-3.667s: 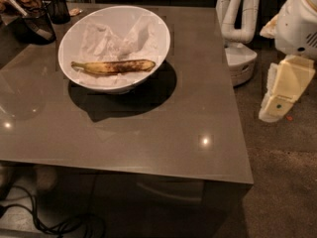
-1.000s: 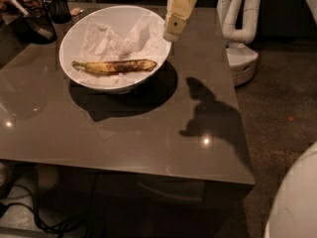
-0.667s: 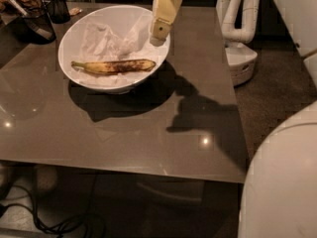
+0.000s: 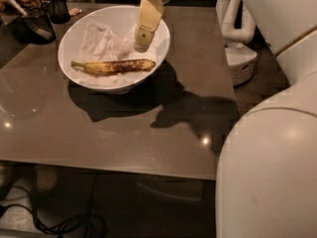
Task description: Pick banana from white bowl
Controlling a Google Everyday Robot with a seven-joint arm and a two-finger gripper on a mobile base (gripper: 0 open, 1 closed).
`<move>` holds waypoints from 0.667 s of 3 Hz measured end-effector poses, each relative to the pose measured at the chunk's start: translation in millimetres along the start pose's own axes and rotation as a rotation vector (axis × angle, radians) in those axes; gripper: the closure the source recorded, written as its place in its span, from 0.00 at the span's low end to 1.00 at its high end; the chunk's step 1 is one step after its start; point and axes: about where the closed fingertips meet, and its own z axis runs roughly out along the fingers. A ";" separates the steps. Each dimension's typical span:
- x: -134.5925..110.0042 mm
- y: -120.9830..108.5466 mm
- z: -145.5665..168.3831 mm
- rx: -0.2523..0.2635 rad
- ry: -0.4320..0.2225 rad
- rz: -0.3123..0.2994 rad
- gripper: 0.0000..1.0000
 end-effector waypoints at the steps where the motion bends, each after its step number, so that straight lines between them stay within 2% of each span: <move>1: -1.0 -0.3 12.5 -0.008 0.030 0.055 0.00; 2: 3.4 -3.1 22.6 -0.007 0.068 0.112 0.00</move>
Offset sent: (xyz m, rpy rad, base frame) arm -0.0177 -0.0196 -0.0354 -0.1624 0.1764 -0.1699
